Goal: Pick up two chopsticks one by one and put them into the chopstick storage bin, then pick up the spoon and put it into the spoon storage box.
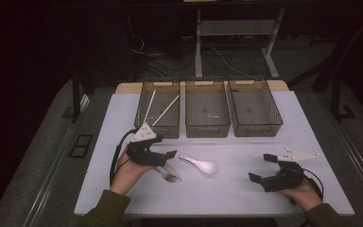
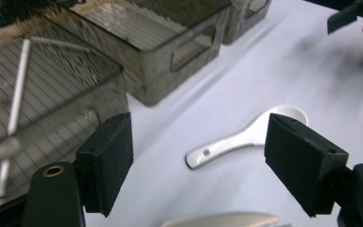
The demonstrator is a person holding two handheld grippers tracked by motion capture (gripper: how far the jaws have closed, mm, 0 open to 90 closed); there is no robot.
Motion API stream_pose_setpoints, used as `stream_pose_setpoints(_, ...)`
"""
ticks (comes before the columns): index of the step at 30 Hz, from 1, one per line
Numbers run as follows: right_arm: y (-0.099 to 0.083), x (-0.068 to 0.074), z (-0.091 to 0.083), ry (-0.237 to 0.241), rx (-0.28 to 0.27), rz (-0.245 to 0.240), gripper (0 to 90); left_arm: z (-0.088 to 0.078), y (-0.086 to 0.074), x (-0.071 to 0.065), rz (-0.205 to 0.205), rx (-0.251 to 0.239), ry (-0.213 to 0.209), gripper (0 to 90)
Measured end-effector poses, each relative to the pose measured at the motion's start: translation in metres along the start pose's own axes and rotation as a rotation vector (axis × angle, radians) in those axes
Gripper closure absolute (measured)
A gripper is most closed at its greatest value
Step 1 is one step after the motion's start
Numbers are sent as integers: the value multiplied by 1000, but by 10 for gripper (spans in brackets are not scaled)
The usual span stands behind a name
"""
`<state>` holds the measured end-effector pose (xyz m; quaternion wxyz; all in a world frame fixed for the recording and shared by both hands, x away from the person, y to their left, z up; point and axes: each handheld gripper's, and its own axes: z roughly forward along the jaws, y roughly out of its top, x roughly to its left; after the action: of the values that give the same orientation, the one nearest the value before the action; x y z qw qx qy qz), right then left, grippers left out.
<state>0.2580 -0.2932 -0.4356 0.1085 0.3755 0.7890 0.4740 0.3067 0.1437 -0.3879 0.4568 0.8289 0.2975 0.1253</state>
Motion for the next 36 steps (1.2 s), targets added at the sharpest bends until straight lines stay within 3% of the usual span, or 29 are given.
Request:
stream_pose_setpoints(9,0,0,0,2,-1,-2,8,-7,-25,-8,-13,-7,0,236)
stream_pose_setpoints(13,1,0,1,5,1,-3,8,-7,-33,-9,-19,1,-11,289)
stream_pose_setpoints(25,1,-1,3,13,7,-2,8,2,-32,-9,-6,20,-33,570)
stream_pose_setpoints(33,1,-1,3,12,7,1,8,11,-27,-6,9,36,-23,853)
stream_pose_setpoints(36,1,0,3,13,7,-1,8,17,-25,-4,10,45,-29,887)
